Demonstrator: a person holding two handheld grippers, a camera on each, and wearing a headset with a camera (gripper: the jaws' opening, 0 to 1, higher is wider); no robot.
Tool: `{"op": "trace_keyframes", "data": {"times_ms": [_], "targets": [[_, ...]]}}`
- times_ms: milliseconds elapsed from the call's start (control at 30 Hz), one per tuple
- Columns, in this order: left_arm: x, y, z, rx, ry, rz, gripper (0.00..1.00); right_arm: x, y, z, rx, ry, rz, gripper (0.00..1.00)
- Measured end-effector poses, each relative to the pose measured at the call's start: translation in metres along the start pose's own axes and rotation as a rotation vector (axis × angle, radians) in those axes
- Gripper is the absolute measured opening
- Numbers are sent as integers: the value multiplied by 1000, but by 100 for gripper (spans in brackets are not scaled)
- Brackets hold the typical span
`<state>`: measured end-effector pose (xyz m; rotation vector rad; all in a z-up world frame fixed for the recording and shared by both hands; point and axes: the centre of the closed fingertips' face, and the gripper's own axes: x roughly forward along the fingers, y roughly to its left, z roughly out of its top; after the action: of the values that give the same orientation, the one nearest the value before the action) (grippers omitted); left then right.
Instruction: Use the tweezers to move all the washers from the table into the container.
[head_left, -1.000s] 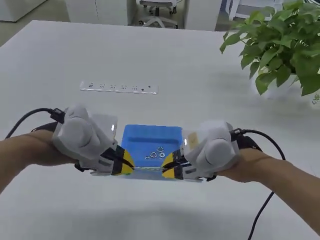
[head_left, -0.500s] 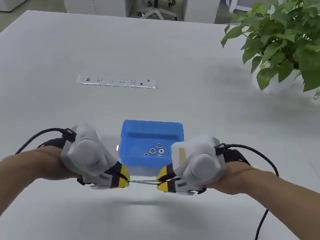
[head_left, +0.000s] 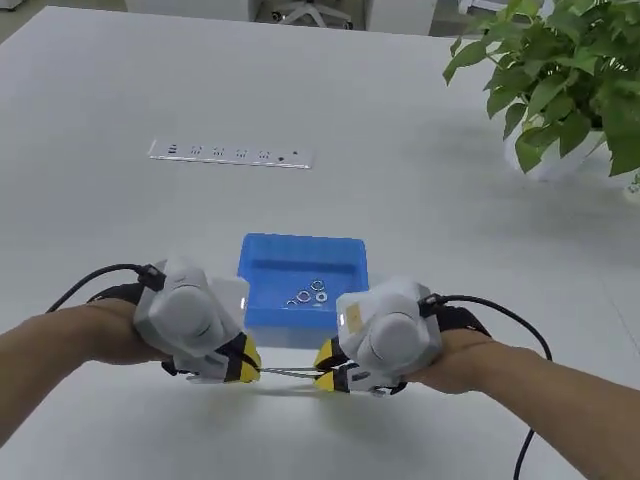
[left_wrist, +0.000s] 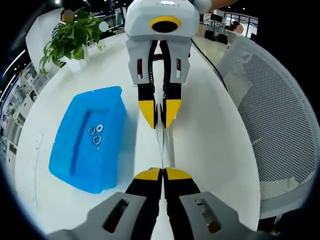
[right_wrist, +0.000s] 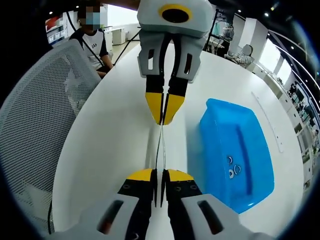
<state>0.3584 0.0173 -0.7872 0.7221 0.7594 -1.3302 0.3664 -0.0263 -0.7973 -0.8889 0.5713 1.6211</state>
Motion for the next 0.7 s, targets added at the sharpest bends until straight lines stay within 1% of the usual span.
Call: {"op": "trace_keyframes", "data": {"times_ms": [33, 267, 567, 700], "targets": [[1, 0, 0, -7, -1, -3, 5, 1, 1, -1, 13, 0, 8, 10], [7, -3, -2, -21, -4, -20, 5, 4, 4, -5, 20, 9, 27, 11], [9, -2, -2, -26, -8, -24, 5, 4, 6, -8, 16, 2, 24, 12], [11, -3, -5, -27, 2, -29, 5, 3, 6, -9, 22, 5, 25, 12]]}}
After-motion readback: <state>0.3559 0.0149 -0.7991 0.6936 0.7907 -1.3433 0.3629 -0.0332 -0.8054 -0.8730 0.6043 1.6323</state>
